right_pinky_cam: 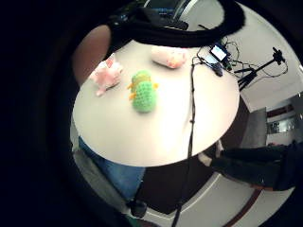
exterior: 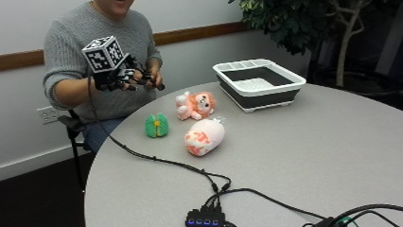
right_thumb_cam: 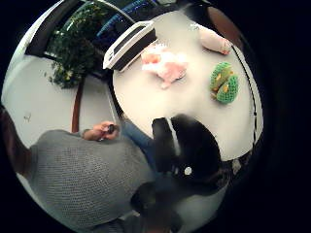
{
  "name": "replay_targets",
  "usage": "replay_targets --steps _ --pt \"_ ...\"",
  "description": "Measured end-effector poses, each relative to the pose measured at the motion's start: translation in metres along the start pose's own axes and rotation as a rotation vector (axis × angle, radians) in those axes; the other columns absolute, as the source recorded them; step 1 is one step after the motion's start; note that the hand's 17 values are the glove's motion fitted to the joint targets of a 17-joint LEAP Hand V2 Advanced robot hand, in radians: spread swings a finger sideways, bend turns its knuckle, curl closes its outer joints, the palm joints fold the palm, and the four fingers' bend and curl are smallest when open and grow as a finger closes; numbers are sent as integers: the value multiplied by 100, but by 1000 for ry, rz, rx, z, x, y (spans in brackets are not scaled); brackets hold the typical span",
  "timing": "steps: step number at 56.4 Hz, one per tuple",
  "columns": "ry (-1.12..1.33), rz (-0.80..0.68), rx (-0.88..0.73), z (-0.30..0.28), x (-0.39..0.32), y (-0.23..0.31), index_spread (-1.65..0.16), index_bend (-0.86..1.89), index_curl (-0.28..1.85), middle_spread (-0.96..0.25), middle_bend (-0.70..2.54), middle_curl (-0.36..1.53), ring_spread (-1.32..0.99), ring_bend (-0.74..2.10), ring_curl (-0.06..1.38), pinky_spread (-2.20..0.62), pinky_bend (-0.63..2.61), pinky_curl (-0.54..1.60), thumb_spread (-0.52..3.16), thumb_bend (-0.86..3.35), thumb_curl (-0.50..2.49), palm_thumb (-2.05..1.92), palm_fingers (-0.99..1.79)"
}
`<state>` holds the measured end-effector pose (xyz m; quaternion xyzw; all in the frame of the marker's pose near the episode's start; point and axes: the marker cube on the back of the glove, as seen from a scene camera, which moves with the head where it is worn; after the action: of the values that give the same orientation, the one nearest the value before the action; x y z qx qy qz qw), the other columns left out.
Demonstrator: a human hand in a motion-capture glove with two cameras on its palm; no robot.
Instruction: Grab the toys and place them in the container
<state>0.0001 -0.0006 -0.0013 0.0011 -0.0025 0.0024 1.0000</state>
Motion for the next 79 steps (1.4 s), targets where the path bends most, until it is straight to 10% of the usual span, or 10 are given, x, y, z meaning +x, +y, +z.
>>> replay_targets --steps 22,52,68,79 --pt "24 38 -6 -3 7 -1 -34 19 19 -23 18 13 -28 41 15 -1 60 24 137 4 11 -1 16" --pt "130 79 -221 -9 32 -98 -37 16 29 -25 18 24 -32 56 23 -2 72 31 151 0 21 2 14" --pt "299 280 -554 81 64 -80 -38 8 23 -27 17 26 -39 101 36 -9 84 35 146 4 28 16 24" --pt "295 282 -438 104 68 -79 -37 -2 7 -26 32 33 -40 133 45 -31 113 40 148 13 35 37 55"
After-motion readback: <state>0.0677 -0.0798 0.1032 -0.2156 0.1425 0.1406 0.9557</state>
